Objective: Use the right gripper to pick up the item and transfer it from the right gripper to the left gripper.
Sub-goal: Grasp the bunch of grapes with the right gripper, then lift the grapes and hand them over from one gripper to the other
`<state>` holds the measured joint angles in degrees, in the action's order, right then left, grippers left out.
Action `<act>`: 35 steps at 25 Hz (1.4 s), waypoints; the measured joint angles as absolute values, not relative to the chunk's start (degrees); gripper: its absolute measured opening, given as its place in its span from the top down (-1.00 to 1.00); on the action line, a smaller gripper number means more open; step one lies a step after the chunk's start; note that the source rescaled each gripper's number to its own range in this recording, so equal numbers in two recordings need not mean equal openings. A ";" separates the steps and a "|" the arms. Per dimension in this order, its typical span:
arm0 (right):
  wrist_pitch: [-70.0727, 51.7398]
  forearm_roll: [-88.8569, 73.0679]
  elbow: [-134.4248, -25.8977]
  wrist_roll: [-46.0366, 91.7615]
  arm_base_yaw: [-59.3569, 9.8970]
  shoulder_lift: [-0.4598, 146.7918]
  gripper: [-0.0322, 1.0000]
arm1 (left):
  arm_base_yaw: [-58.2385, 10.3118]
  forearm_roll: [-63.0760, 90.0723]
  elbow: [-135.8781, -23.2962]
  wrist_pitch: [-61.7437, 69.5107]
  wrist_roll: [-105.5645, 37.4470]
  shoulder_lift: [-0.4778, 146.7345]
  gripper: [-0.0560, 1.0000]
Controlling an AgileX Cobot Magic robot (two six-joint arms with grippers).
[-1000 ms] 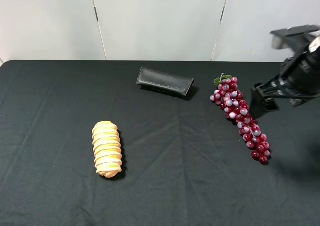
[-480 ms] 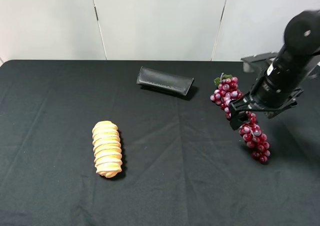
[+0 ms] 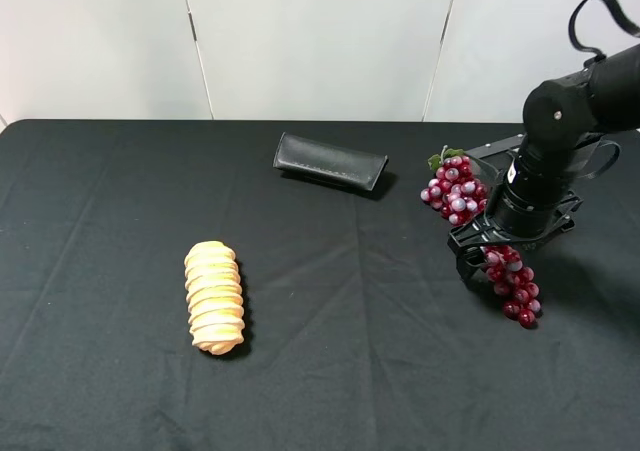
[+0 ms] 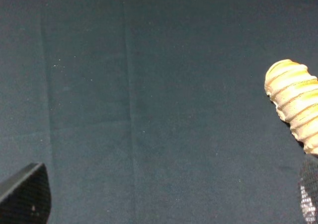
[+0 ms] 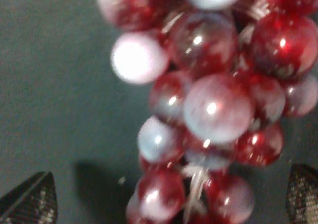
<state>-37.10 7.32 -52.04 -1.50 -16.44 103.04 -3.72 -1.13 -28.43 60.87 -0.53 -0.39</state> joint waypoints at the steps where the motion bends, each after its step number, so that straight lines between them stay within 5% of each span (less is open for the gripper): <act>1: -36.40 7.63 -51.99 -1.68 -16.44 103.31 -1.00 | -3.72 -1.13 -28.43 60.87 -0.53 -0.39 -0.98; 16: -34.71 8.10 -52.04 -2.13 -16.44 106.26 -0.99 | -3.72 -1.13 -28.43 60.87 -0.53 -0.39 -0.98; 23: -34.59 7.80 -52.04 -2.31 -16.44 106.37 0.23 | -3.72 -1.13 -28.43 60.87 -0.53 -0.39 -0.98; 28: -34.96 7.93 -51.98 -2.31 -16.44 106.50 0.79 | -3.72 -1.13 -28.43 60.87 -0.53 -0.39 -0.98; 35: -35.16 8.06 -52.09 -2.36 -16.44 106.56 0.81 | -3.72 -1.13 -28.43 60.87 -0.53 -0.39 -0.98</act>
<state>-35.16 8.06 -52.09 -2.36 -16.44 106.56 -3.72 -1.13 -28.43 60.87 -0.53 -0.39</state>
